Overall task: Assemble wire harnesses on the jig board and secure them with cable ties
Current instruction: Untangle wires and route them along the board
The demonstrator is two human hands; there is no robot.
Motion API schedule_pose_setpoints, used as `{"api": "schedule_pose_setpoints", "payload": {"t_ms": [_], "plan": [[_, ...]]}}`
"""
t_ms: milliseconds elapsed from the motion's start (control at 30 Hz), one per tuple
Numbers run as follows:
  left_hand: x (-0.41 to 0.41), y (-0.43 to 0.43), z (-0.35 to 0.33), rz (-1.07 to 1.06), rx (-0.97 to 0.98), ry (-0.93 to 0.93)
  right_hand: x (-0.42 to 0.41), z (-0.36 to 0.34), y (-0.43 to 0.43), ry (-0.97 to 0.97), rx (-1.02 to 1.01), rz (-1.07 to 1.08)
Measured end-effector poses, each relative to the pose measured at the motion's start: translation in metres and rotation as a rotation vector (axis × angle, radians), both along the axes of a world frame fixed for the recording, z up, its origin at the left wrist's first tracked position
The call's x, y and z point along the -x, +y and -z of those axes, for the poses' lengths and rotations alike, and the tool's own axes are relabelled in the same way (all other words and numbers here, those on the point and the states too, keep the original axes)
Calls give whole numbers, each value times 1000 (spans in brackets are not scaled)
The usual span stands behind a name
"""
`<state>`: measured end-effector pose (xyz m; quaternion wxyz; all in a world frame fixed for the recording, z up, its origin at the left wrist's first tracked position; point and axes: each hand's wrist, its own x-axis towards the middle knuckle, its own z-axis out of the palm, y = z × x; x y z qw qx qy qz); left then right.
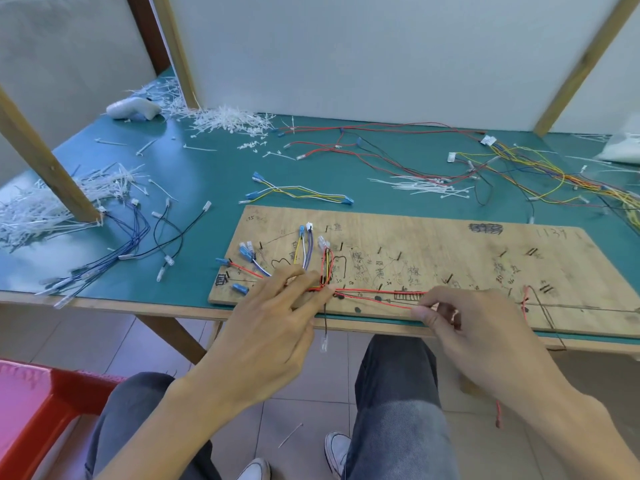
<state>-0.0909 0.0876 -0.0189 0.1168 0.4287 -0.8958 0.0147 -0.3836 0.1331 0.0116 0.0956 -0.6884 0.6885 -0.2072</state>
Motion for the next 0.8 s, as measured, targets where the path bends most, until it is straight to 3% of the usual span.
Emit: {"api": "schedule_pose_setpoints", "payload": {"t_ms": [200, 533, 633, 733, 800], "plan": [[2, 3, 1, -34, 19, -5, 27, -6, -16, -16, 154, 111], [5, 0, -2, -43, 8, 11, 45, 7, -6, -107, 22, 183], [4, 0, -3, -49, 6, 19, 45, 7, -2, -145, 77, 185], [5, 1, -3, -49, 3, 16, 41, -3, -7, -41, 269, 116], [5, 0, -4, -52, -7, 19, 42, -7, -15, 19, 218, 118]]}}
